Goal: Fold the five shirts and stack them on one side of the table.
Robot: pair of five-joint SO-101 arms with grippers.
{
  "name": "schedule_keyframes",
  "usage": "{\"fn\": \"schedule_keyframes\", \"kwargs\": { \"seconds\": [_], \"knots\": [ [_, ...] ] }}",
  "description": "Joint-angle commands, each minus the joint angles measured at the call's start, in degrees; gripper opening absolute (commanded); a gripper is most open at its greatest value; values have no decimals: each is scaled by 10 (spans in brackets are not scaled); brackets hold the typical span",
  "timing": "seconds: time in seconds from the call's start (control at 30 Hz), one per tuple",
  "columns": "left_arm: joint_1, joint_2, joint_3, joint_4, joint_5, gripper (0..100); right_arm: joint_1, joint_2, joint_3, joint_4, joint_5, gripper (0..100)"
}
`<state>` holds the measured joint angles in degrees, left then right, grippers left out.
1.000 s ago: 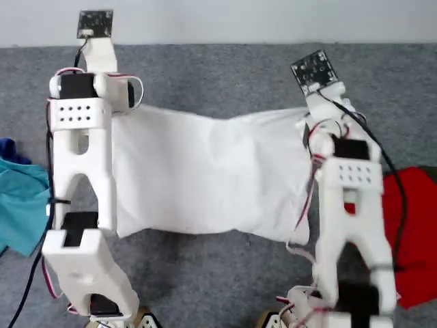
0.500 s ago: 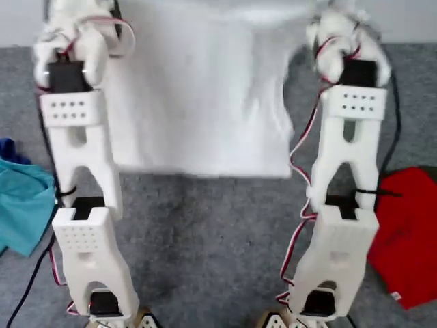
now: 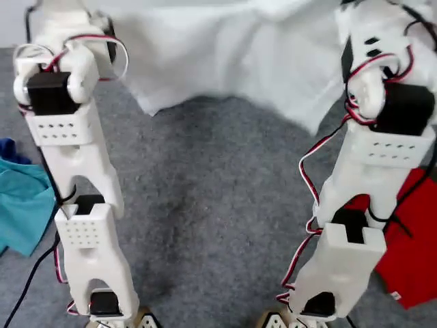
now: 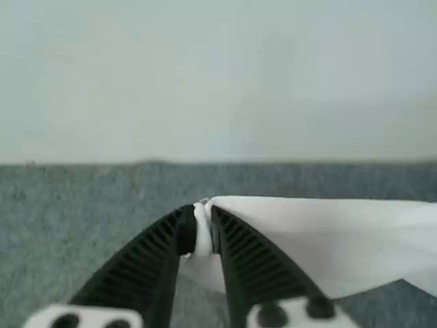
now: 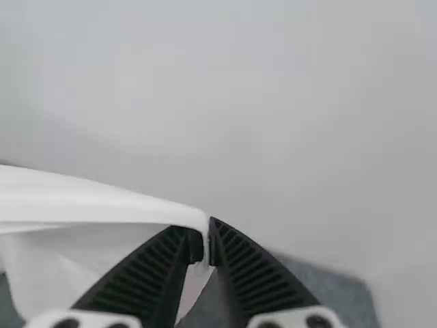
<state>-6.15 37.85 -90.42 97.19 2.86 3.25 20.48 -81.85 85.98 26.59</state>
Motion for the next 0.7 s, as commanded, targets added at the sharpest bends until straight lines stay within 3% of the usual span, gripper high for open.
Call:
{"fn": "schedule_keyframes", "kwargs": {
  "seconds": [0.0,0.07,0.23,0.43,0.67],
  "knots": [
    [-28,15,4,35,-18,13,10,-27,26,112,22,10],
    [-37,19,20,37,-12,13,10,-27,45,173,34,10],
    [-25,-17,141,37,-12,13,36,-63,155,171,38,10],
    [7,-168,481,35,-18,13,34,-198,388,169,41,10],
    [77,-406,800,34,-106,13,37,-407,617,168,65,10]
  ]
}}
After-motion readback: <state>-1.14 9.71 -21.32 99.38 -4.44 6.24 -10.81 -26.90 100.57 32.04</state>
